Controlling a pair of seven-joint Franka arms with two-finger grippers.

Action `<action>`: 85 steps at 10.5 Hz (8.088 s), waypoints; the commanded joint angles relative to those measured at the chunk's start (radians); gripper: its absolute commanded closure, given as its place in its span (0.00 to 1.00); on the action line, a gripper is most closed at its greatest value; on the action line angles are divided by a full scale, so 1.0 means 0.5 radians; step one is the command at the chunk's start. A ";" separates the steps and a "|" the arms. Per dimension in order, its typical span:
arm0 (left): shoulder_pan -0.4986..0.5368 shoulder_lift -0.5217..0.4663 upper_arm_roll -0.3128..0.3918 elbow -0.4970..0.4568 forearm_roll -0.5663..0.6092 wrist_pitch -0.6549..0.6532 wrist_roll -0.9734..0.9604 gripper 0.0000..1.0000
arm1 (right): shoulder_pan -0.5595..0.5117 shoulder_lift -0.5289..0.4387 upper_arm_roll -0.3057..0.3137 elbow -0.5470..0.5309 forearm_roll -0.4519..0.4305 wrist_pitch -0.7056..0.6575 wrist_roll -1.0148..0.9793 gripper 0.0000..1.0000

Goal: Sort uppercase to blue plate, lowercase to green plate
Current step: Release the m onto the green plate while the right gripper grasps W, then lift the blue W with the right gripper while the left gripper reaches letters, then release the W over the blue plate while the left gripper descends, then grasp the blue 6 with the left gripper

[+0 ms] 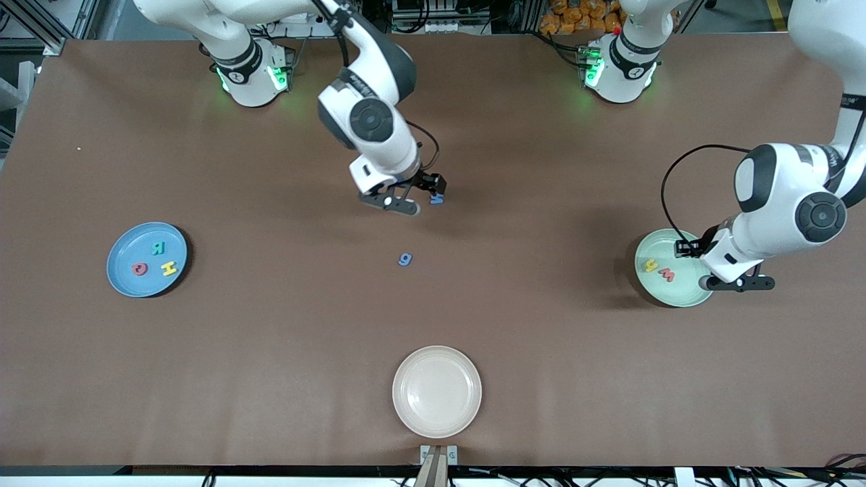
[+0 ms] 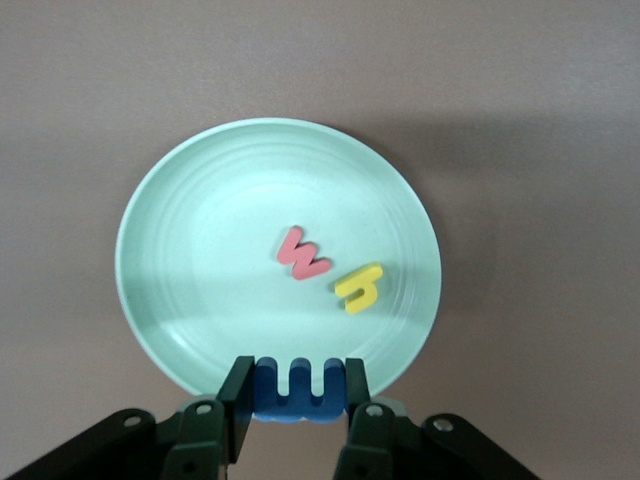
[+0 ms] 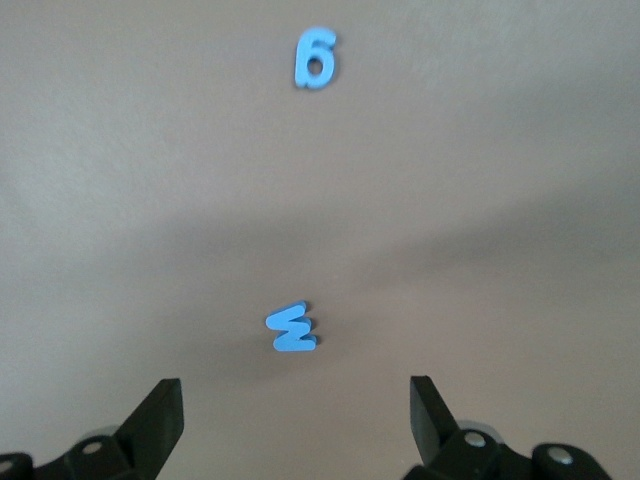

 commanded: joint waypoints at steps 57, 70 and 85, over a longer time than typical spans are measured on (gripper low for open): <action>-2.566 1.049 0.805 1.147 0.478 1.043 -1.440 0.06 | -1.088 0.154 -1.286 -0.018 -0.071 -0.152 -3.953 0.94; -2.627 1.104 0.802 1.159 0.472 0.877 -1.535 0.28 | -1.208 0.350 -1.289 -0.052 -0.061 -0.011 -4.218 0.75; -2.615 1.019 0.808 1.178 0.460 0.683 -1.538 1.00 | -1.220 0.384 -1.292 -0.064 -0.221 -0.035 -4.307 0.20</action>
